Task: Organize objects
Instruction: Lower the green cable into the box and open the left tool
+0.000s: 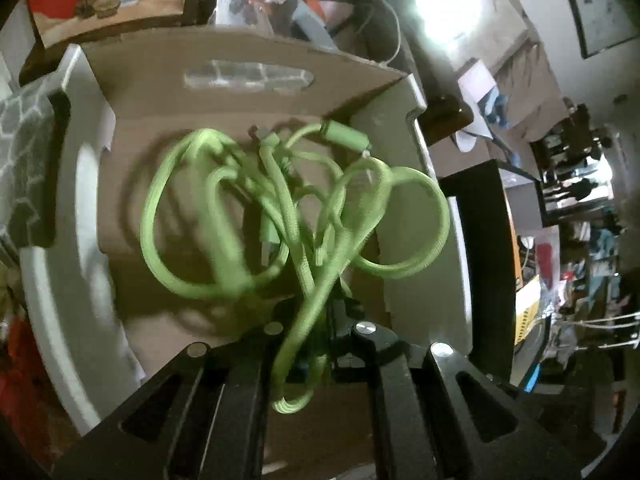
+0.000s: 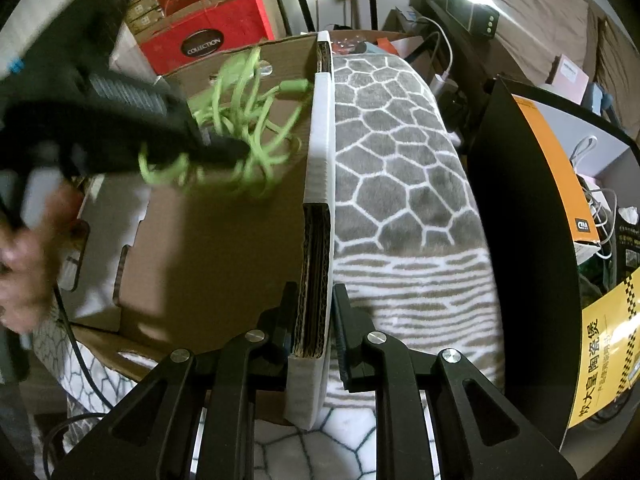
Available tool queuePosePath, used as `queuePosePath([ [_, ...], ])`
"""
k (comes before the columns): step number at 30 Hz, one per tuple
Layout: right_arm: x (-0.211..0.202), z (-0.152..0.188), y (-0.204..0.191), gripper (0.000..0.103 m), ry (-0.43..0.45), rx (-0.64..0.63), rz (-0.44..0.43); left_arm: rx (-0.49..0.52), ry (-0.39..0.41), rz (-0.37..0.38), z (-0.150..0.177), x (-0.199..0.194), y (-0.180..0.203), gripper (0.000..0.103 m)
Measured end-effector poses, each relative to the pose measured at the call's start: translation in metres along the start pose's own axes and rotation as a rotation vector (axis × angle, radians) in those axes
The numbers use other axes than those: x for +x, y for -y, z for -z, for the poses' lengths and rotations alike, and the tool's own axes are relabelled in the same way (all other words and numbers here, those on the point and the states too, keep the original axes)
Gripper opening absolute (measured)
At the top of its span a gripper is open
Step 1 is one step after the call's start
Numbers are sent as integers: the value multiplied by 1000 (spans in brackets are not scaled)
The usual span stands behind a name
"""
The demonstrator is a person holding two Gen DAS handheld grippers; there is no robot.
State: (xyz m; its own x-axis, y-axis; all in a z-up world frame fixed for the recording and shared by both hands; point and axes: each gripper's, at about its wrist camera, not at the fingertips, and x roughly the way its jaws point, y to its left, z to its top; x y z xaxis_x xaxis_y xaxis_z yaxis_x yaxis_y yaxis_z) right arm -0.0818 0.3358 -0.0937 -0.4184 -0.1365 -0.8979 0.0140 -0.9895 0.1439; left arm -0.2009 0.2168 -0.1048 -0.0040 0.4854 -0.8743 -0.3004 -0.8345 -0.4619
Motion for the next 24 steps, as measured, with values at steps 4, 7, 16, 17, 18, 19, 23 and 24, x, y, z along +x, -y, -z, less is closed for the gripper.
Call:
queuePosePath([
  [4,0,0,0,16,1,16,6,30,-12,15,9,-9,10,22],
  [7,1,0,0,17,3,14,7,66,29,27,15,-27,19,54],
  [16,1,0,-2,18,4,16,4,114,85,100,33,-84,19,68],
  [17,1,0,-2,18,4,16,4,123,104,99,37,-95,16,71],
  [18,1,0,-2,18,4,16,3,129,114,98,38,-101,14,76],
  [19,2,0,-2,18,4,15,4,139,128,89,42,-111,11,78],
  [23,1,0,-2,19,4,17,3,193,154,-61,48,-130,4,84],
  [24,1,0,-2,19,4,17,4,200,167,-88,49,-135,-1,84],
])
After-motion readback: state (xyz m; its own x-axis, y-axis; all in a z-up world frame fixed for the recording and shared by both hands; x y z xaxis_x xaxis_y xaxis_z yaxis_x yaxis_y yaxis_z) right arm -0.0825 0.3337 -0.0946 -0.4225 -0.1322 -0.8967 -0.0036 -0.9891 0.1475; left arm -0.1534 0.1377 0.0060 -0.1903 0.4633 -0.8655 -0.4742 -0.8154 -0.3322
